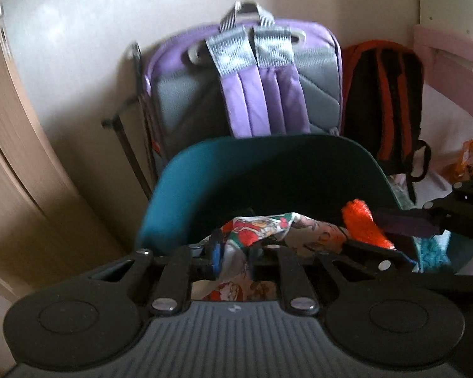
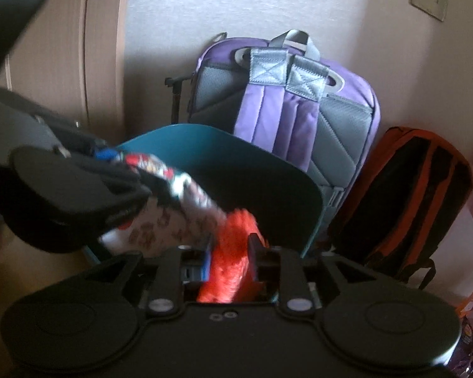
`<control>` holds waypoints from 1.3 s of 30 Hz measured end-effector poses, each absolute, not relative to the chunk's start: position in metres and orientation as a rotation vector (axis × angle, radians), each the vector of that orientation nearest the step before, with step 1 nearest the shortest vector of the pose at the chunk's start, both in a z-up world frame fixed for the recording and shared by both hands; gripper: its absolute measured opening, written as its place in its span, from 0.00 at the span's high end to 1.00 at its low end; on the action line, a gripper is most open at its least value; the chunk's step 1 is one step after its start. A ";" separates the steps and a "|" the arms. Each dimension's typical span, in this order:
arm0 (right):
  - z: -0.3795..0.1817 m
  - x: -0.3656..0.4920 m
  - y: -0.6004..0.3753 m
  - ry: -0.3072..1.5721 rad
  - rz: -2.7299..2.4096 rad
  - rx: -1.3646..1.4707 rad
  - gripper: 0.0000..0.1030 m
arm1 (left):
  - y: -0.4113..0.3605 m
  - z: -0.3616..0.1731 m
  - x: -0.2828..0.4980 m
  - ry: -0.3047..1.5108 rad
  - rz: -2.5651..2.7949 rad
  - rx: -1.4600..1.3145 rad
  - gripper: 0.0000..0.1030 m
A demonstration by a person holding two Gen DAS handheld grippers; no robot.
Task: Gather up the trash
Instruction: 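Open both tools to drop cloth bag and red mesh into the wastebasket, then withdraw both tools and lower toward the chip wrapper and white paper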
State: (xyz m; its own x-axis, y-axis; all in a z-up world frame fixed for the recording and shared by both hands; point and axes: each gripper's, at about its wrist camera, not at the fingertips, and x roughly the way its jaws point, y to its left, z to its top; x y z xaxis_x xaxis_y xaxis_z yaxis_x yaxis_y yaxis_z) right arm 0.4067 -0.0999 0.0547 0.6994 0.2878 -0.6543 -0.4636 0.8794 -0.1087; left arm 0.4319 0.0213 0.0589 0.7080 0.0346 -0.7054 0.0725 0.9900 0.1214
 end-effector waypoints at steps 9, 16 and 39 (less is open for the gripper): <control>0.066 0.383 -0.110 0.659 0.434 -0.240 0.59 | 0.024 0.072 0.409 0.754 -0.023 0.062 0.45; 0.087 0.341 -0.121 0.627 0.466 -0.209 0.48 | 0.021 0.100 0.371 0.709 -0.027 0.043 0.39; 0.048 0.220 -0.143 0.640 0.581 -0.123 0.37 | 0.025 0.061 0.230 0.679 -0.038 0.056 0.19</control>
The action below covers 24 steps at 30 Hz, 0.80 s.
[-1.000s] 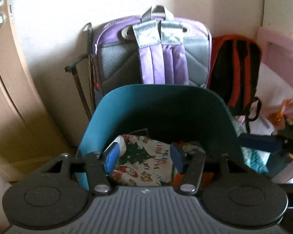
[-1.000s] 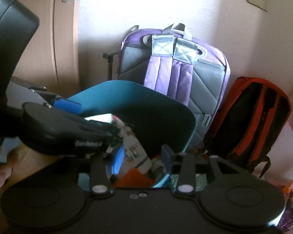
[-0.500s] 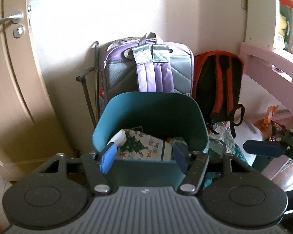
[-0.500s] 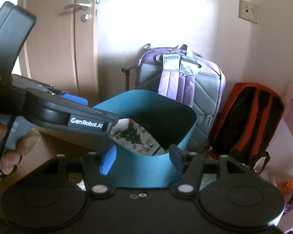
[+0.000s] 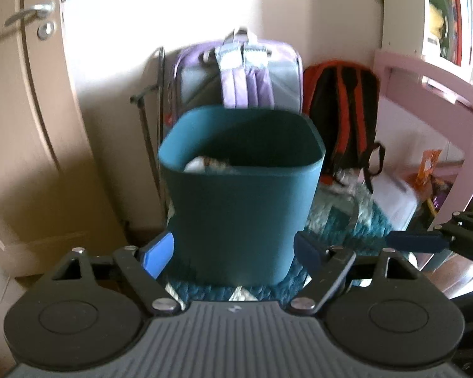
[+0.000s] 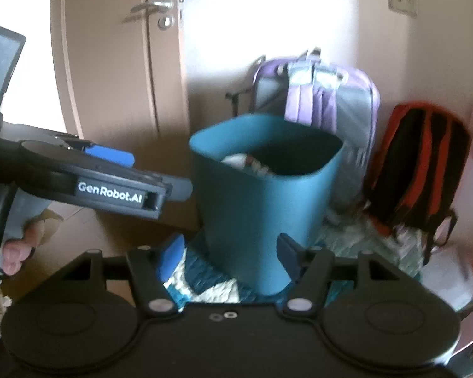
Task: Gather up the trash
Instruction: 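Withdraw both tools and lower toward the chip wrapper and white paper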
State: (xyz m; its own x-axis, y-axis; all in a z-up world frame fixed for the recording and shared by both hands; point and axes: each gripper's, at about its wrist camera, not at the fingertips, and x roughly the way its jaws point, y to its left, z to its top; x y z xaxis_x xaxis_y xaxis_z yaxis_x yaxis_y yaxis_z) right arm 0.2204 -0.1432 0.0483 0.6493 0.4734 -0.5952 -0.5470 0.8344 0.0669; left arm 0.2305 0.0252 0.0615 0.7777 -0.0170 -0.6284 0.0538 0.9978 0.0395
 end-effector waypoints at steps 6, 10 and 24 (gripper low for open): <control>-0.014 0.219 -0.140 0.712 0.611 -0.097 0.34 | 0.042 -0.006 0.228 0.748 -0.027 0.015 0.18; -0.068 0.223 -0.142 0.763 0.610 -0.065 0.33 | 0.054 -0.067 0.239 0.848 -0.012 -0.025 0.15; -0.298 0.270 -0.141 1.146 0.493 -0.115 0.33 | 0.050 -0.287 0.262 1.131 0.022 -0.001 0.15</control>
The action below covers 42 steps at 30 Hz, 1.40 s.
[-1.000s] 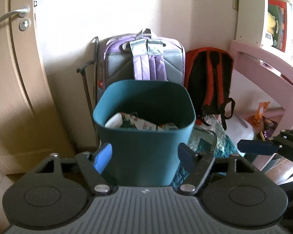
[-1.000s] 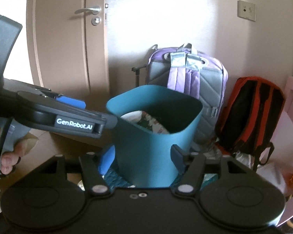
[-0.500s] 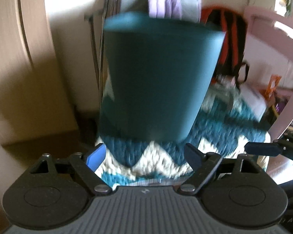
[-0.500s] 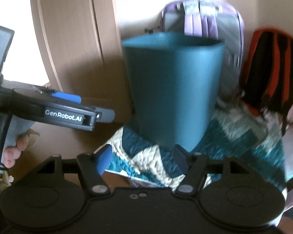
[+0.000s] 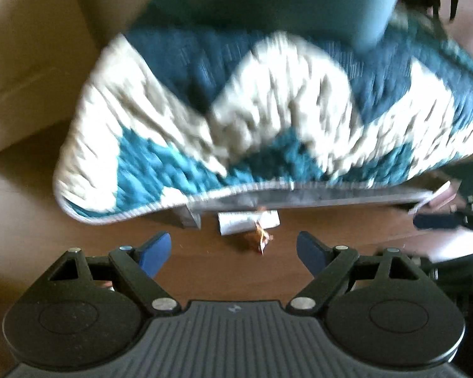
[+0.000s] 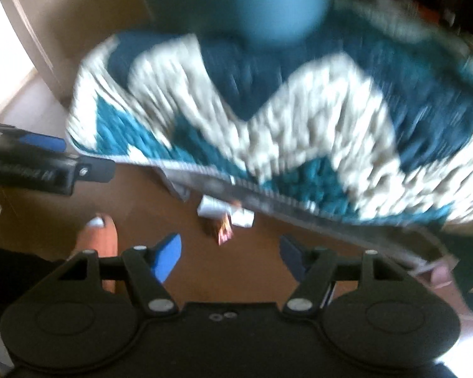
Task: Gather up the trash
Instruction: 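Withdraw both tools and lower toward the chip wrapper and white paper, then grasp orange chip wrapper with left tool while right tool grasps white paper sheet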
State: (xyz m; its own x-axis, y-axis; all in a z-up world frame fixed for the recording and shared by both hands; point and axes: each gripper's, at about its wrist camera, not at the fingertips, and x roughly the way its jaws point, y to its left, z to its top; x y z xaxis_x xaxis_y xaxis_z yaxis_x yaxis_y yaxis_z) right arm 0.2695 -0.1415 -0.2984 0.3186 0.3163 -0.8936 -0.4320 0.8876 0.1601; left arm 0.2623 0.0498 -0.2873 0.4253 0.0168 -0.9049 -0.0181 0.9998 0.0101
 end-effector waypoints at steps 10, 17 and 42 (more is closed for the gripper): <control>-0.404 0.316 -0.138 1.263 0.455 -0.033 0.33 | 0.027 -0.415 0.289 1.305 -0.080 0.105 0.15; -0.459 0.337 -0.149 1.369 0.542 0.106 0.33 | 0.005 -0.475 0.302 1.260 -0.190 0.295 0.15; -0.548 0.368 -0.159 1.384 0.286 0.390 0.33 | -0.008 -0.579 0.338 1.158 -0.390 0.426 0.61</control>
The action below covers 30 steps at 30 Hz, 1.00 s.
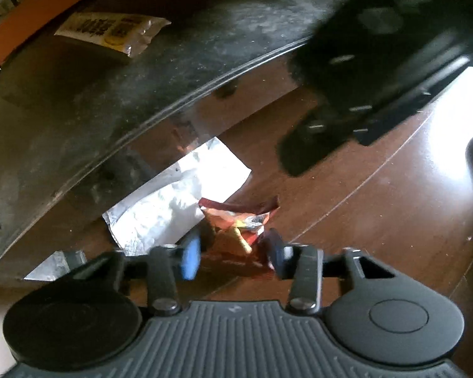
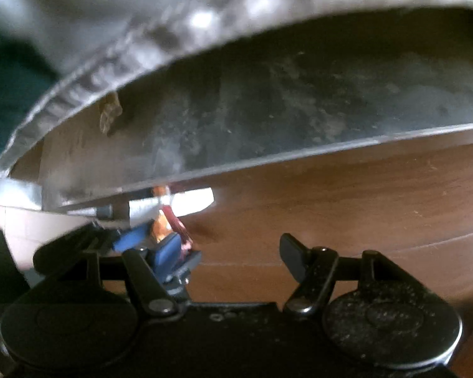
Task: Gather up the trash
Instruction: 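Grasp orange chip wrapper with left tool while right tool grasps white paper sheet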
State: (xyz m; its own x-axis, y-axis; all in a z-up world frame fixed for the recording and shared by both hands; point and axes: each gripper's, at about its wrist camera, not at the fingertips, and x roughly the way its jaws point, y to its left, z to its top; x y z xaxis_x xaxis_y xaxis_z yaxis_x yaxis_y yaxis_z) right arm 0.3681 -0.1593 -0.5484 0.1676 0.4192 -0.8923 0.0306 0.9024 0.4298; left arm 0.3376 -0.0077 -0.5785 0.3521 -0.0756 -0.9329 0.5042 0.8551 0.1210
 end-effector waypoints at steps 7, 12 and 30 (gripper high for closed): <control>-0.547 0.379 -0.126 1.332 0.280 0.330 0.33 | 0.008 -0.574 0.322 1.173 -0.438 0.434 0.64; -0.549 0.378 -0.091 1.268 0.265 0.167 0.33 | 0.050 -0.559 0.307 1.248 -0.445 0.410 0.64; -0.574 0.377 -0.028 1.216 0.218 -0.182 0.39 | 0.100 -0.575 0.299 1.393 -0.324 0.282 0.64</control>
State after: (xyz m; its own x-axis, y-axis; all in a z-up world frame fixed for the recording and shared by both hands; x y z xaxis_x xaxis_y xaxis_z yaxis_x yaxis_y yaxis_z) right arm 0.3769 -0.0280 -0.5735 0.3309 0.0683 -0.9412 -0.2626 0.9646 -0.0224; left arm 0.2993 0.0997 -0.5750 0.1466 -0.0566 -0.9876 0.3849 0.9230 0.0042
